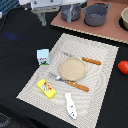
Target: Interact with the objects in diverse but meaningful ways.
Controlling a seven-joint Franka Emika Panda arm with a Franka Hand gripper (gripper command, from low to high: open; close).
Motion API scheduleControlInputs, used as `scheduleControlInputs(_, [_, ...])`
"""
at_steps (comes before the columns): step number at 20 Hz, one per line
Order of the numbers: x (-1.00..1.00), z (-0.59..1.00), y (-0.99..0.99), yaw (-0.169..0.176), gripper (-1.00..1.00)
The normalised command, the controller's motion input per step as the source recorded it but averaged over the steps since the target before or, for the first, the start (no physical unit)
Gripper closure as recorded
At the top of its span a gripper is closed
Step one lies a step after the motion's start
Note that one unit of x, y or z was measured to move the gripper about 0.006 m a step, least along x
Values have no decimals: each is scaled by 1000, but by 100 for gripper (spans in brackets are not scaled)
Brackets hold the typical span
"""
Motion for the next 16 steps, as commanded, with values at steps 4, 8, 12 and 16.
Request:
scheduleControlInputs(4, [219,-234,212,-19,-100])
scheduleControlInputs(8, [670,-109,248,58,-100])
scheduleControlInputs(12, [517,-226,-97,51,-100])
scheduleControlInputs(16, [327,-254,-34,18,-100])
